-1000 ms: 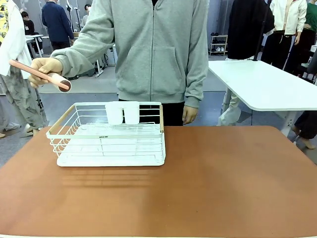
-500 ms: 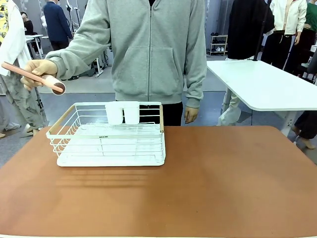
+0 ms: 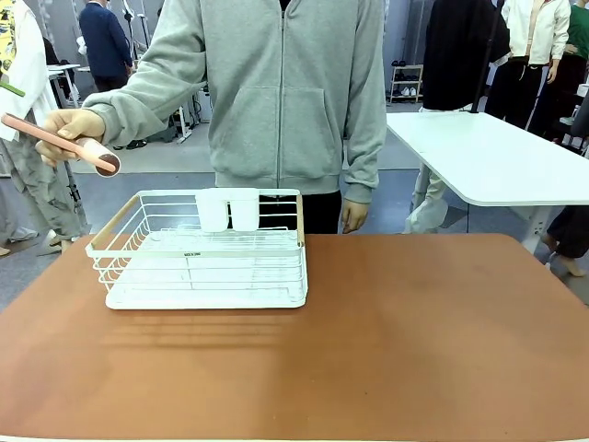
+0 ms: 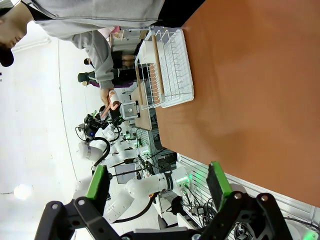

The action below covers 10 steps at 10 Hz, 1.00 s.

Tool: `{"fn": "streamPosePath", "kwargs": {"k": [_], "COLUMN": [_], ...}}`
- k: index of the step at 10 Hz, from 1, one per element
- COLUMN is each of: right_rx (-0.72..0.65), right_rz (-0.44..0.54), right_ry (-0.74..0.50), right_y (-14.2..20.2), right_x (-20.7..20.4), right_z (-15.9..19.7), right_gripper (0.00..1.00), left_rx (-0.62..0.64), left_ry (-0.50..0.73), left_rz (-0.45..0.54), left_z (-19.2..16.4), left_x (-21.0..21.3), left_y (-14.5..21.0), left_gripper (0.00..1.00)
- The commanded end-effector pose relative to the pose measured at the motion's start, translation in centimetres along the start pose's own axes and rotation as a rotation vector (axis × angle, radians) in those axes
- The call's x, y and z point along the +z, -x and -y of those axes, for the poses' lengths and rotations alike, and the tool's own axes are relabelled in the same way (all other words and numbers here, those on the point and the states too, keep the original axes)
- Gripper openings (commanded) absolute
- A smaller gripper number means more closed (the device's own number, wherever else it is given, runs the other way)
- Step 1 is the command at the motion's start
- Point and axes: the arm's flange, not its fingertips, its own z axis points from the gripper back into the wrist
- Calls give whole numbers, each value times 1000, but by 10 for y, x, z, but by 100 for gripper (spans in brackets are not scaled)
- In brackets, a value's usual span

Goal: Clean the table.
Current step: Pick up the Lint Roller when the human hands it over.

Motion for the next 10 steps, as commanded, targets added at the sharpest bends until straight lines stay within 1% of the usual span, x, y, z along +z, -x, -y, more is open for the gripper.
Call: {"fn": "streamPosePath", "kwargs": {"k": [1,6,10], "right_rx": [7,7,7], "right_rz": [2,2,2], "right_ry": [-12,-12,-12], "right_y": [5,5,5], "right_x": [0,0,0], "right_z": [-2,-2,-2], "right_gripper": [100,100,100], "left_rx": [6,2,0], "left_ry": [2,5,-3], "left_rz": [17,18,-2], "left_z": [-1,-6,-6], "left_x": [-7,-23,-25], "left_y": [3,-1,3], "left_gripper": [100,100,100]}}
